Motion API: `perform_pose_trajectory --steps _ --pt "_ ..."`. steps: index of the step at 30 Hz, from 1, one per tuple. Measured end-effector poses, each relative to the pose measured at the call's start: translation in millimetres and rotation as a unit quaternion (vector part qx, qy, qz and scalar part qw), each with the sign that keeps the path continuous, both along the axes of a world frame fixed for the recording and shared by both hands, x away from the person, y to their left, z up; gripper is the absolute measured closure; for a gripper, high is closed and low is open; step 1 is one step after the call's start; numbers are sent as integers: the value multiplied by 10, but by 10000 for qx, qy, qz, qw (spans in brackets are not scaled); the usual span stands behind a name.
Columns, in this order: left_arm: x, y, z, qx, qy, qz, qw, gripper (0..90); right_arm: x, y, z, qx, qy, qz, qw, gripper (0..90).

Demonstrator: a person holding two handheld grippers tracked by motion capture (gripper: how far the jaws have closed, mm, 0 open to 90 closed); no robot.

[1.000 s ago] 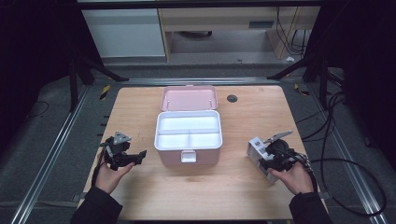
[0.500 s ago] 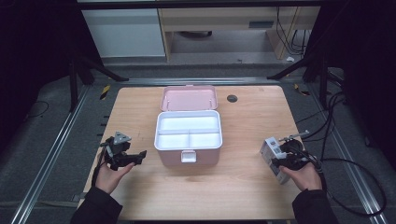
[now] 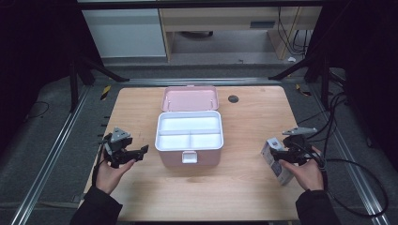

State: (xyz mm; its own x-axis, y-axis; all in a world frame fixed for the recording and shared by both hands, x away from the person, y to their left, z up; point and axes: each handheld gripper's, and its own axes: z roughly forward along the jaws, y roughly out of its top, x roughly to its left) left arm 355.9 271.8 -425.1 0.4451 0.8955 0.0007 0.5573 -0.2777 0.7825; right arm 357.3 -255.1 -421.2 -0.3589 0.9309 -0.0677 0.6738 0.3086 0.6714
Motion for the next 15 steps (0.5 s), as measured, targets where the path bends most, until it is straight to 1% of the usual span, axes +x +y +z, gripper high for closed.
perform_pose_trajectory --steps 1,2,3,4,5,6,7,8,9,10,11,12,13,14,15 --pt "-4 -40 81 -46 -127 -68 9999 281 -8 41 114 97 -292 77 9995 322" --pt "-4 -40 81 -46 -127 -68 9999 284 -8 41 114 97 -292 77 9995 322" --pt "-3 -60 125 -60 -185 -100 9998 284 -12 59 158 156 -403 104 9990 320" --pt "3 -86 177 -91 -245 -136 9996 285 -16 82 215 245 -529 162 9982 319" --pt "19 -126 243 -136 -308 -194 9992 295 -2 153 343 456 -723 257 9960 313" --pt "19 -126 243 -136 -308 -194 9992 298 -2 153 343 456 -723 257 9960 313" --pt "46 -180 295 -162 -334 -251 9990 302 28 229 422 620 -848 362 9938 310" --pt "46 -180 295 -162 -334 -251 9990 304 28 229 422 620 -848 362 9938 310" --pt "61 -204 313 -156 -347 -280 9989 312 84 353 483 801 -934 519 9910 306" --pt "80 -231 324 -206 -334 -281 9988 326 117 430 502 839 -945 598 9902 300" --pt "126 -286 336 -238 -319 -320 9987 333 149 516 517 838 -928 693 9897 298" --pt "126 -286 336 -238 -319 -320 9987 339 181 600 523 817 -942 802 9889 298" --pt "152 -317 331 -201 -301 -335 9988 346 207 683 525 807 -933 885 9884 298" --pt "179 -348 316 -187 -262 -367 9988 346 207 683 525 807 -933 885 9884 298" --pt "226 -393 277 -184 -211 -359 9990 353 254 833 508 857 -908 1016 9870 303"
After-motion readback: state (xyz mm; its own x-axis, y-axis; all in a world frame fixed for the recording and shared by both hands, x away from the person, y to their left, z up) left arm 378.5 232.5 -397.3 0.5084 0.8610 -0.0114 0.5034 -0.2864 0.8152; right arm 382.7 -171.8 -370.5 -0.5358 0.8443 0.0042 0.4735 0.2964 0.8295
